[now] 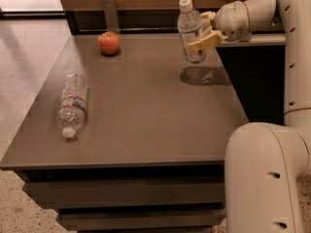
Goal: Knock blue plastic bottle over
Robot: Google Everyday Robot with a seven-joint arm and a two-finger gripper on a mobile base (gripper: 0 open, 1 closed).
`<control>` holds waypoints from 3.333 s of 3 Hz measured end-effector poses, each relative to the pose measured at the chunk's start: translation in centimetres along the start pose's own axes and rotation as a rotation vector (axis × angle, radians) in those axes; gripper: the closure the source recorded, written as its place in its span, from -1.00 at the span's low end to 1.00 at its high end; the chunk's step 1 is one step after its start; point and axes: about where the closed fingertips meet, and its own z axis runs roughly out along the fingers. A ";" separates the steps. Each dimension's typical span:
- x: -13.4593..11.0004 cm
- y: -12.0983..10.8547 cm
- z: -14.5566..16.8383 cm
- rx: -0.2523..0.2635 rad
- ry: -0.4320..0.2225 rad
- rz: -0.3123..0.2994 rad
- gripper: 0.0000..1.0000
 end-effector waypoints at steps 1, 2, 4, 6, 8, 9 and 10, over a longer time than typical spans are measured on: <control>-0.9 -0.2 0.3 -0.020 0.130 -0.098 1.00; -1.2 -0.8 0.8 -0.036 0.268 -0.190 1.00; 1.0 -2.1 1.6 -0.107 0.563 -0.304 1.00; 4.5 -2.2 1.6 -0.209 0.768 -0.334 1.00; 7.3 -0.8 2.5 -0.321 0.821 -0.321 1.00; 8.3 0.2 3.3 -0.376 0.823 -0.311 1.00; 9.1 1.4 3.9 -0.421 0.822 -0.291 0.66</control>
Offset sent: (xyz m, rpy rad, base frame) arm -0.0191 -0.0116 0.0063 -0.5634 -0.2160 0.1603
